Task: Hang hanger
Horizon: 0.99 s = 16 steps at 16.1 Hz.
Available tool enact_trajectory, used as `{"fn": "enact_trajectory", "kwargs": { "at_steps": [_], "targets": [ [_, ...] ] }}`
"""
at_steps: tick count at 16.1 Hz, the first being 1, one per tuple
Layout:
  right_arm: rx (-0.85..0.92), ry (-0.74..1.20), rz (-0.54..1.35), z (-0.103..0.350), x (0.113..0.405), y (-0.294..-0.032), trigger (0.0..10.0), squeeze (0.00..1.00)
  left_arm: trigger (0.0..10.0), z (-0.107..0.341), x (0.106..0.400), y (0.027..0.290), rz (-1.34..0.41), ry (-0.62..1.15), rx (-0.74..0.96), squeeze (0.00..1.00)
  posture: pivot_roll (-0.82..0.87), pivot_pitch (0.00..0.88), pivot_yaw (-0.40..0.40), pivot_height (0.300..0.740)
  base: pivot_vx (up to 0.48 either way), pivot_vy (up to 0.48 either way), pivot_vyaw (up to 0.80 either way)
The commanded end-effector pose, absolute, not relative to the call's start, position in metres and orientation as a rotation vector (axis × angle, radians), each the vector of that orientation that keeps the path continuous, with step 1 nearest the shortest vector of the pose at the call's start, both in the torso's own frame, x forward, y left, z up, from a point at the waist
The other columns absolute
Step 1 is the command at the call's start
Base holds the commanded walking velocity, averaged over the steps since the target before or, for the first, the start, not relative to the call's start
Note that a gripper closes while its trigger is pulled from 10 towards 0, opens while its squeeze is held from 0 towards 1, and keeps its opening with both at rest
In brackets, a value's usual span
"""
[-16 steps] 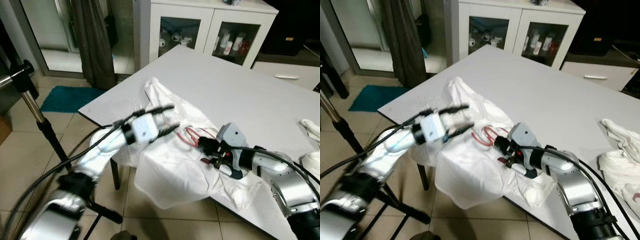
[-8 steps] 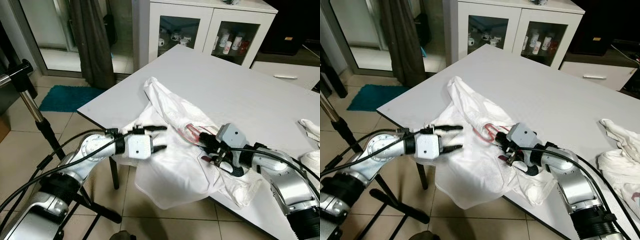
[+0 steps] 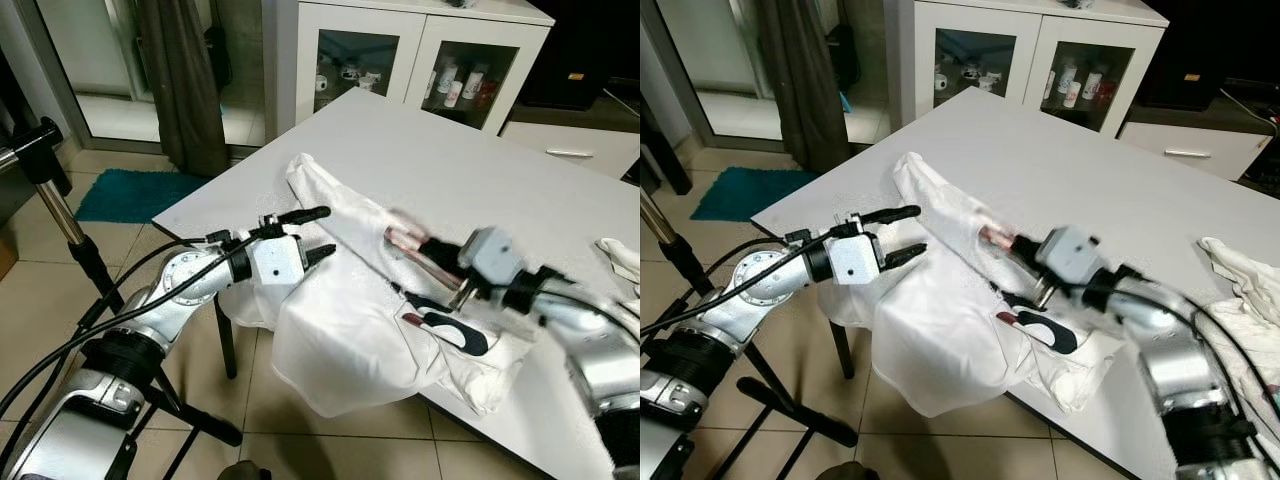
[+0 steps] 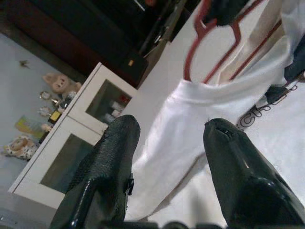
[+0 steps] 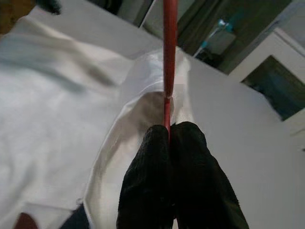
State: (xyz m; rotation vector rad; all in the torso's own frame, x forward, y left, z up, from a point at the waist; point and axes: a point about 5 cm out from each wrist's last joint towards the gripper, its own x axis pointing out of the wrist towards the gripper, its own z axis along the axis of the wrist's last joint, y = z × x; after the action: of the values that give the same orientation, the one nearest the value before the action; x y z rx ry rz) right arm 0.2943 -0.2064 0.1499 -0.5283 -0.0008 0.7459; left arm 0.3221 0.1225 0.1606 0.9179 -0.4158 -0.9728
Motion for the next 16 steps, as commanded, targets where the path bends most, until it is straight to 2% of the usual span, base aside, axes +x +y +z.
{"fn": "enact_trajectory", "kwargs": {
  "at_steps": [1,6,8,11,12,13,16],
  "targets": [
    [-0.515,-0.004,0.714,0.156,0.295,-0.222,0.0,0.00,10.0,0.165,0.324,0.122,-0.962,-0.438,0.933,0.00,0.02,0.000,-0.066,0.723,0.000,0.000,0.00],
    [-0.522,-0.093,0.721,0.173,0.293,-0.224,0.0,0.00,10.0,0.166,0.327,0.124,-0.947,-0.441,0.945,0.00,0.02,0.000,-0.062,0.723,0.000,0.000,0.00],
    [-0.643,-0.177,0.713,0.183,0.293,-0.218,0.0,0.00,10.0,0.170,0.329,0.121,-0.931,-0.463,0.945,0.00,0.02,0.000,-0.060,0.723,0.000,0.000,0.00],
    [-0.655,-0.162,0.846,0.191,0.281,-0.211,0.0,0.00,10.0,0.175,0.332,0.117,-0.914,-0.492,0.953,0.00,0.01,0.000,-0.056,0.723,0.000,0.000,0.00],
    [-0.679,-0.131,0.901,0.190,0.275,-0.210,0.4,0.00,10.0,0.179,0.334,0.116,-0.895,-0.518,0.946,0.00,0.01,0.000,-0.053,0.723,0.000,0.000,0.00],
    [-0.682,-0.135,0.919,0.192,0.273,-0.209,0.0,0.00,10.0,0.182,0.335,0.115,-0.882,-0.535,0.943,0.00,0.01,0.000,-0.053,0.723,0.000,0.000,0.00],
    [-0.630,-0.201,0.960,0.208,0.266,-0.197,0.0,0.00,10.0,0.190,0.338,0.114,-0.839,-0.588,0.949,0.00,0.00,0.000,-0.050,0.723,0.000,0.000,0.00]
  ]
}}
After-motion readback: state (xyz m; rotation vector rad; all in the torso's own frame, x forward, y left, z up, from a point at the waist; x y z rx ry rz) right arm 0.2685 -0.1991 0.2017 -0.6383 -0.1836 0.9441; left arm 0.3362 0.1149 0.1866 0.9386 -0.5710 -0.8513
